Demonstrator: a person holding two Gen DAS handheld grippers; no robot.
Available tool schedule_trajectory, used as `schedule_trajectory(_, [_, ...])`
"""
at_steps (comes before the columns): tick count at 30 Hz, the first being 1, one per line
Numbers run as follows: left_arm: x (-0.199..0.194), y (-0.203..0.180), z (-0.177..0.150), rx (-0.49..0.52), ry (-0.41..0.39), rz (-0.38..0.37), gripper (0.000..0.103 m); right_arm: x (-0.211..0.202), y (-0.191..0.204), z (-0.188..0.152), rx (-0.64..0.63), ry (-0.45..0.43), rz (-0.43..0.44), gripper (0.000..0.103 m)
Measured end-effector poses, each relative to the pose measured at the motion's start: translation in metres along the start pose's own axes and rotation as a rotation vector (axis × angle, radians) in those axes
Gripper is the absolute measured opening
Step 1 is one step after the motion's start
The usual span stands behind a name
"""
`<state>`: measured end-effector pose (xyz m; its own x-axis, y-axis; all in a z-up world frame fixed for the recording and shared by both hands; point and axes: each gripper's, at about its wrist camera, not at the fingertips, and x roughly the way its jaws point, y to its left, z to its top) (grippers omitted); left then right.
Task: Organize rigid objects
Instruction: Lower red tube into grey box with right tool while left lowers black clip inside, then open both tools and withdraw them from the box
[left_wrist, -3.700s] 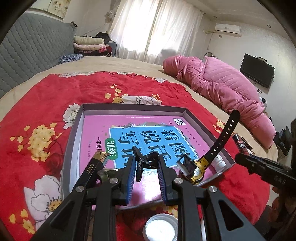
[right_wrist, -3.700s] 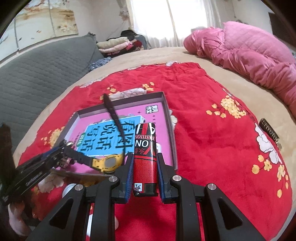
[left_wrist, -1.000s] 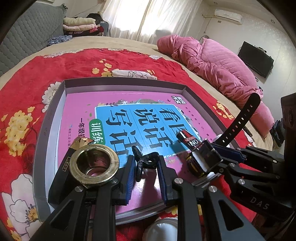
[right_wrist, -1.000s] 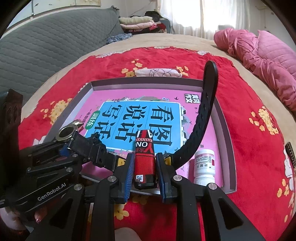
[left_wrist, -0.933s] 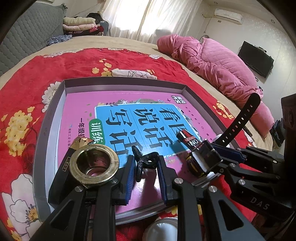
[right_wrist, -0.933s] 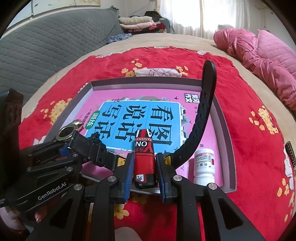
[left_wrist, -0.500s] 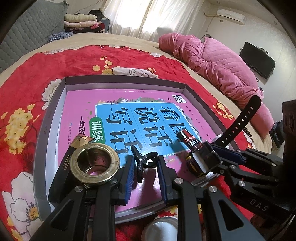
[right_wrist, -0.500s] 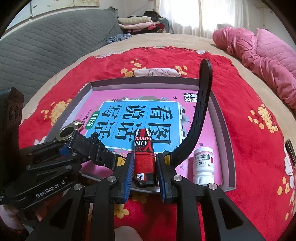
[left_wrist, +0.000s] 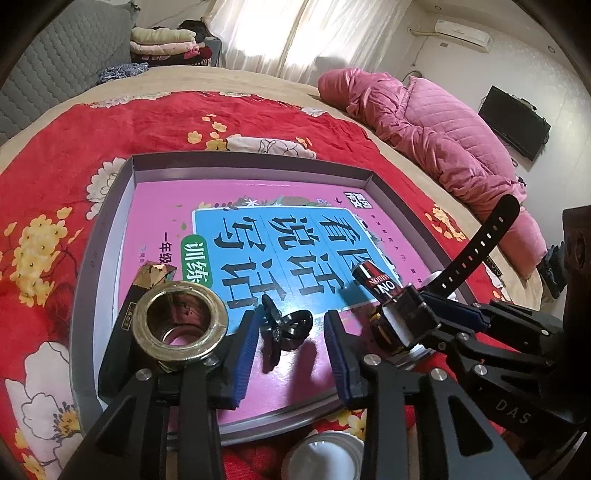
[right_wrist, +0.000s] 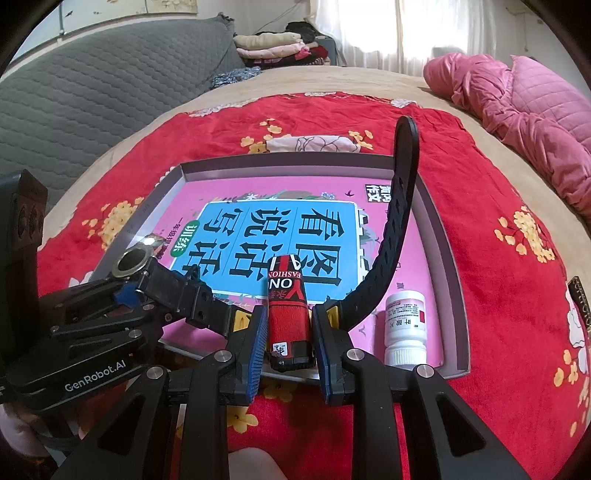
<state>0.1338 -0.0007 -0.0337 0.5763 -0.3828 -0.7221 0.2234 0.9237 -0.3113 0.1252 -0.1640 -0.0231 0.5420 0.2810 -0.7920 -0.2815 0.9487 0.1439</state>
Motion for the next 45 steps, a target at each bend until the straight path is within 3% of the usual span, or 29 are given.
schedule_trajectory(11, [-0.009, -0.003, 0.001, 0.015, -0.030, 0.004, 0.038, -0.005, 0.000, -0.004, -0.004, -0.002, -0.001, 0.028])
schedule_trajectory(15, [-0.012, -0.006, 0.001, 0.024, -0.038, -0.003, 0.051, -0.008, 0.000, -0.007, -0.009, -0.004, -0.003, 0.030])
schedule_trajectory(32, [-0.028, -0.016, -0.004, 0.069, -0.072, 0.016, 0.052, -0.018, 0.000, -0.012, -0.013, -0.017, -0.026, 0.031])
schedule_trajectory(34, [-0.030, -0.017, -0.006, 0.077, -0.077, 0.018, 0.052, -0.021, -0.001, -0.013, -0.009, -0.017, -0.023, 0.034])
schedule_trajectory(36, [-0.034, -0.018, -0.006, 0.082, -0.091, 0.019, 0.052, -0.024, -0.002, -0.014, 0.000, -0.024, -0.011, 0.055])
schedule_trajectory(45, [-0.051, -0.023, -0.020, 0.109, -0.098, 0.035, 0.052, -0.041, -0.007, -0.022, 0.003, -0.042, 0.016, 0.063])
